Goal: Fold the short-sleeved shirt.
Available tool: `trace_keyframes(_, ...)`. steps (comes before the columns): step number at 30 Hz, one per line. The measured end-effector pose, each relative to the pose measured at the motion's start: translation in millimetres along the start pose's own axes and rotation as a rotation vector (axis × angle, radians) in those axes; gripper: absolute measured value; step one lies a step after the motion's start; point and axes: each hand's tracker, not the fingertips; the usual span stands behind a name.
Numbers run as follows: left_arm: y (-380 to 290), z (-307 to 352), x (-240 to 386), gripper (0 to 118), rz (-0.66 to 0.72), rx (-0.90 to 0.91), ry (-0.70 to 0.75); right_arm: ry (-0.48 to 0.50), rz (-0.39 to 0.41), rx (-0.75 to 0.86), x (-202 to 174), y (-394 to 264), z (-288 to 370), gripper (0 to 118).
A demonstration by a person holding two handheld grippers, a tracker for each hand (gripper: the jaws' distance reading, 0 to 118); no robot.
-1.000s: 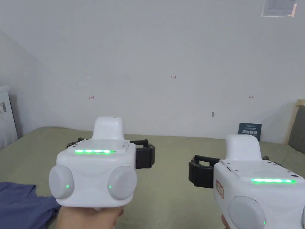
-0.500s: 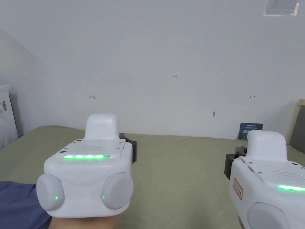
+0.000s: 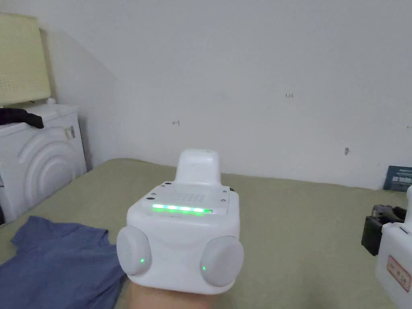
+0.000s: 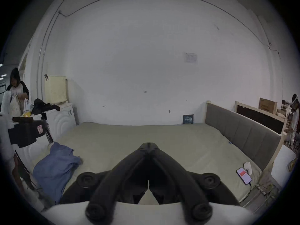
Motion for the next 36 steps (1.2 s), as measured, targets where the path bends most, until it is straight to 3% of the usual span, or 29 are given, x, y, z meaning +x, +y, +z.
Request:
trace_keyframes(8, 1, 1, -21, 0, 0.017, -0.01, 0.042, 0.065, -0.003, 0.001, -24, 2, -7, 1)
trace_keyframes(21, -34, 76, -167, 0, 0.128, -0.076, 0.468, 0.545, 0.074, -0.022, -194, -6, -2, 1)
trace_keyframes(27, -45, 117, -213, 0, 0.153, -0.097, 0.608, 0.722, 0.085, -0.055, -250, -17, 15, 1)
trace_keyframes(36, -63, 114, -238, 0, 0.176, -0.16, 0.643, 0.789, 0.119, -0.081, -278, -30, 17, 1)
